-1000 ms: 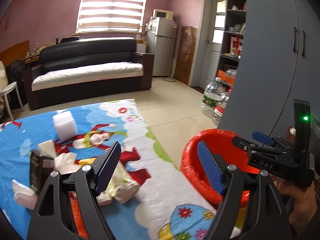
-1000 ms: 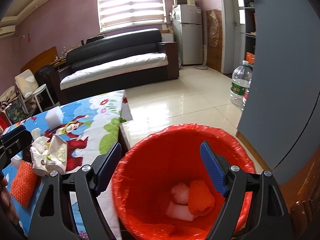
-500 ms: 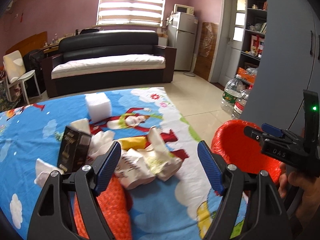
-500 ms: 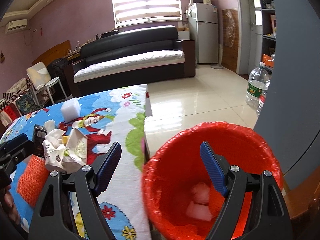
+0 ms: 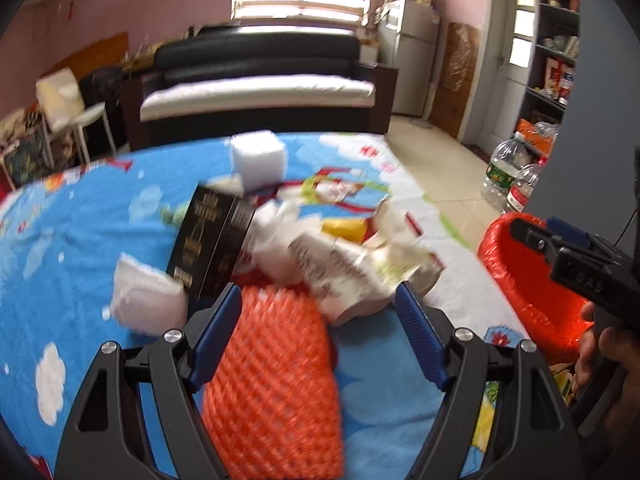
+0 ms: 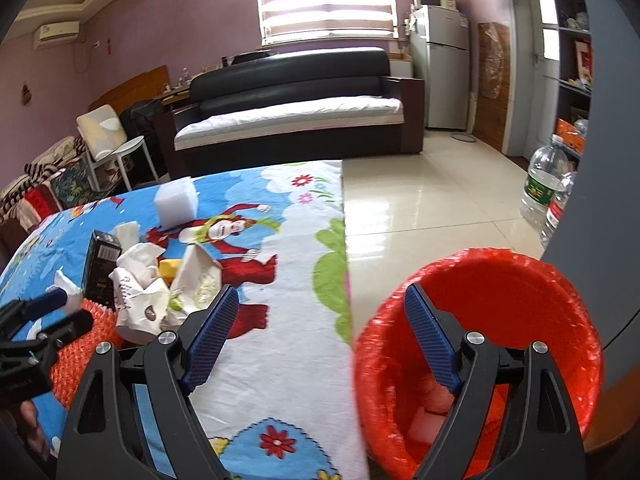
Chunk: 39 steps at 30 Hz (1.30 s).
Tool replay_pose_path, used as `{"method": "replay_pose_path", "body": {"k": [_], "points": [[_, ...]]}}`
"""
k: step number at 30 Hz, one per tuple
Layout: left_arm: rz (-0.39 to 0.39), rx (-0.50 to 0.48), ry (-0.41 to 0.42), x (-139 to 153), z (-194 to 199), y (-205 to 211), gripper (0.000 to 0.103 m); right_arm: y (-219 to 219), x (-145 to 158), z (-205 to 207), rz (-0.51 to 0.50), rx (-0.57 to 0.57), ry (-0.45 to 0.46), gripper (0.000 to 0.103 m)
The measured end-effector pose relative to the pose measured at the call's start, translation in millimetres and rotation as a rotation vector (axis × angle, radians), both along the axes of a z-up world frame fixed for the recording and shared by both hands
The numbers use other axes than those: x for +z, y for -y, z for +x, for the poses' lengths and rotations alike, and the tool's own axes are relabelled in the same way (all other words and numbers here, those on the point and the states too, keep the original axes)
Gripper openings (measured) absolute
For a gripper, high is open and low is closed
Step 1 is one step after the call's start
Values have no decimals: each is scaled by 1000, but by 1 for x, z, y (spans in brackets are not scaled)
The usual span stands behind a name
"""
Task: Collect trash
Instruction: 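Grasp the long orange foam net with the left tool while the right tool reaches the paper bag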
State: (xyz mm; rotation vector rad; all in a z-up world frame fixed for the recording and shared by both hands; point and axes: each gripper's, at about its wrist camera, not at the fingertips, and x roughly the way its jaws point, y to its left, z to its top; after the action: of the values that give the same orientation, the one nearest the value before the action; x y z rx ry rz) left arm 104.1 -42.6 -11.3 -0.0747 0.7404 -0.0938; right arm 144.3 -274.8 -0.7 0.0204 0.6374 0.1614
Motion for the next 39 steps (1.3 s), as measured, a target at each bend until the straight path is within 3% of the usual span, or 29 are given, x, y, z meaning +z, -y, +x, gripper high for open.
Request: {"method": "replay_pose_path", "body": {"k": [11,21,24,29,33,39], "points": [[24,72,-100,-20,4,-19,85,-41,-5,5,-11,93,-5,83],[-13,67,-228,-44,10,-25,83,-70,-19,11,-36,159,-48,84],[-22,64,-243,-46,12,-25,71,-77,-23,13,-47,169,-63,84],[-12,52,-228,-42,9,-23,40,-85,-30,17,-63,173,-85,84],[4,70,-168,-28,4,-22,37,-87,-35,22,-57,173,-107,80],[9,90,-91,-10,1,-24,36,-94,-39,25,-43,209,-138,54]]}}
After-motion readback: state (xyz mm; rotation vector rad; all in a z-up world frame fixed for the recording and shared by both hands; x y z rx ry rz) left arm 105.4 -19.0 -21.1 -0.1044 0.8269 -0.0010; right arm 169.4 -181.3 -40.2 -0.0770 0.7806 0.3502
